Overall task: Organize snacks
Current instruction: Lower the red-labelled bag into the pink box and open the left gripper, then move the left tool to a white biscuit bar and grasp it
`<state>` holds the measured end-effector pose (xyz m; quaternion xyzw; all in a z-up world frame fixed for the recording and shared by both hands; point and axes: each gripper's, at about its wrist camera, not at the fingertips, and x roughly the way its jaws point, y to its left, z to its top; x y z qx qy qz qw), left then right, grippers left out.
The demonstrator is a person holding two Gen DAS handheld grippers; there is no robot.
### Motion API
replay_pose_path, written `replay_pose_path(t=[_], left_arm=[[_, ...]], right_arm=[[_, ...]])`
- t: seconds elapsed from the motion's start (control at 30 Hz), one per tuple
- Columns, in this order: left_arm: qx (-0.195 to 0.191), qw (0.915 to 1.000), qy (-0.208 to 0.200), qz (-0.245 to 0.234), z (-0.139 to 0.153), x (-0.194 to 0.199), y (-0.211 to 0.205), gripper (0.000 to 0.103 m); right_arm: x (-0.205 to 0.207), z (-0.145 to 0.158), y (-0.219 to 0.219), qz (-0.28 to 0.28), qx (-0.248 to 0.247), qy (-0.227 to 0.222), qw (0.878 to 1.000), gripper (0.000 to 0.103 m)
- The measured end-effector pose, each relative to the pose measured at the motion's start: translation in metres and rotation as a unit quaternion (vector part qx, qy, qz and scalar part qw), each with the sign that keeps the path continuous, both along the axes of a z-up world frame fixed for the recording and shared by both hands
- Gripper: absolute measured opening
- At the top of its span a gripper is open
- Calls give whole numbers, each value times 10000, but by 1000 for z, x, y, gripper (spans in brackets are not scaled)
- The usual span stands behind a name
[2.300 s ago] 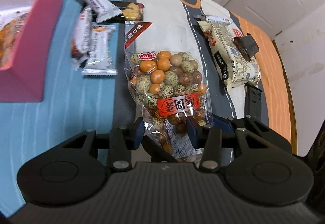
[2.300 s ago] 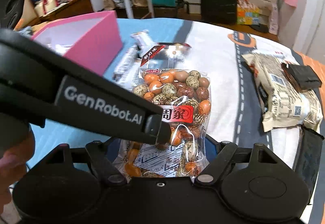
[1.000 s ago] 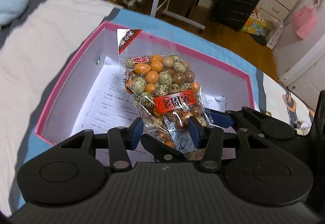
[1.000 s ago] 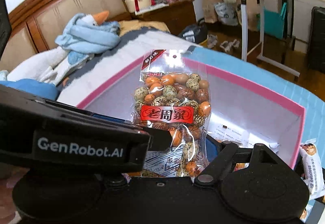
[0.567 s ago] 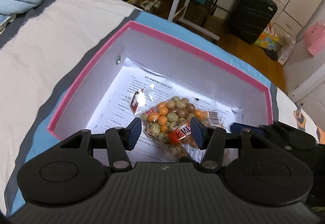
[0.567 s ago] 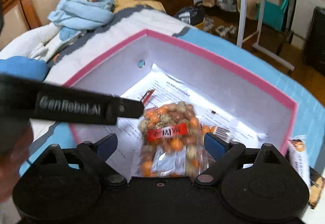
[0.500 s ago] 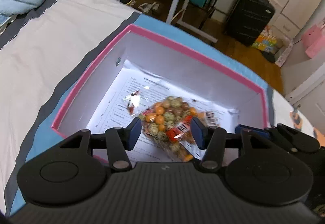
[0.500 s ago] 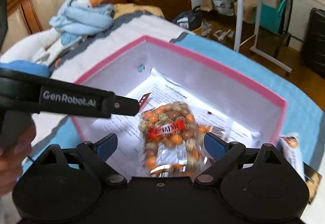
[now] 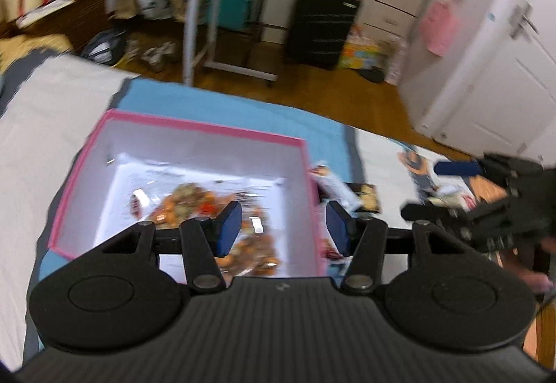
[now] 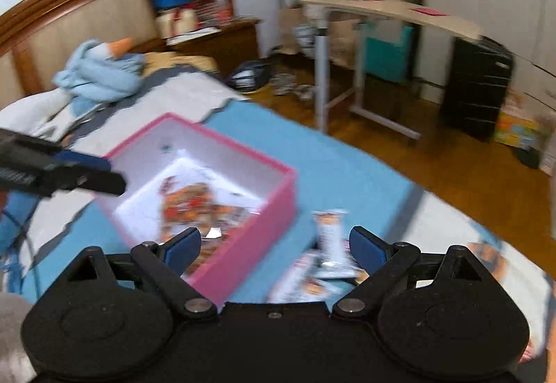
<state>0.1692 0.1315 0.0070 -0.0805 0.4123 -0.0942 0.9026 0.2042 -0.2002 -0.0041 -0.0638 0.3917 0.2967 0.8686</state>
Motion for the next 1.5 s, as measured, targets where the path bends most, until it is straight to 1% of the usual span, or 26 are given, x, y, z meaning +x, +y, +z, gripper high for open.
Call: replay_pose_path(t=[0.1, 0.2, 0.23, 0.3, 0.33, 0.4, 0.5, 0.57, 0.6, 0.67, 0.7, 0.73, 0.77, 0.8, 0.83, 0.97, 1.03, 1.07, 1.13, 1.33, 1.4, 1.43, 1.47, 1.5], left_arm=[[111, 9993, 115, -340, 0, 9, -34, 51], [308, 9973, 182, -645, -5, 14, -71, 51], [371, 9963, 255, -730, -8, 16, -82, 49], [316, 9942, 407, -945, -14, 22, -101, 49], [281, 9938, 474, -968, -16, 24, -107, 49], [327, 9928, 592, -986, -26, 28, -119, 49], [331, 9915, 752, -1009, -45, 34, -134, 49], [292, 9914, 790, -1005, -60, 39, -145, 47], [341, 9913, 807, -984, -69, 42, -151, 46], [493, 9902, 814, -1019, -86, 47, -161, 33], [592, 9894, 801, -1053, -94, 47, -167, 32], [665, 9889, 797, -1059, -101, 50, -170, 31], [733, 9884, 788, -1074, -109, 52, -175, 30], [799, 9877, 801, -1083, -117, 54, -178, 29], [851, 9871, 830, -1071, -123, 58, -181, 29], [948, 9866, 894, -984, -147, 67, -181, 28], [884, 9858, 1030, -985, -155, 70, -178, 27], [843, 9856, 1091, -975, -158, 70, -175, 27], [822, 9860, 1095, -950, -160, 69, -172, 27], [750, 9891, 1042, -721, -163, 66, -169, 29], [721, 9903, 995, -643, -165, 65, -168, 29], [713, 9909, 961, -611, -165, 64, -167, 30], [717, 9914, 931, -571, -165, 63, -167, 31], [743, 9917, 908, -522, -166, 62, -166, 31]], right_arm=[[9, -1, -21, -284, -32, 25, 9996, 95], [18, 0, -39, -365, -25, -189, 9992, 95], [22, 1, -41, -331, -67, -225, 9992, 95], [30, 3, -46, -309, -123, -234, 9992, 95], [35, 5, -50, -346, -102, -233, 9991, 95], [43, 3, -55, -315, -32, -218, 9993, 95], [61, -9, -57, -192, -66, 38, 9998, 95], [74, -24, -59, -124, -35, 382, 9992, 95], [79, -32, -60, -143, 33, 544, 9984, 95], [93, -51, -62, -262, 271, 904, 9952, 95], [99, -60, -62, -288, 414, 1047, 9932, 95], [106, -71, -61, -225, 597, 1153, 9913, 92], [110, -79, -59, -178, 674, 1167, 9907, 87], [113, -87, -56, -120, 679, 1170, 9907, 87], [116, -96, -52, -45, 633, 1178, 9910, 84], [122, -126, -31, 223, 376, 1199, 9918, 67], [123, -135, -26, 378, 334, 1210, 9914, 63], [122, -138, -24, 453, 309, 1178, 9915, 59], [119, -142, -21, 590, 235, 1061, 9923, 56], [116, -147, -10, 843, 45, 803, 9932, 55], [115, -151, -6, 904, -88, 761, 9930, 47], [115, -153, -4, 911, -203, 735, 9929, 38], [114, -155, -2, 919, -292, 698, 9929, 35], [113, -156, -2, 920, -321, 638, 9932, 34]])
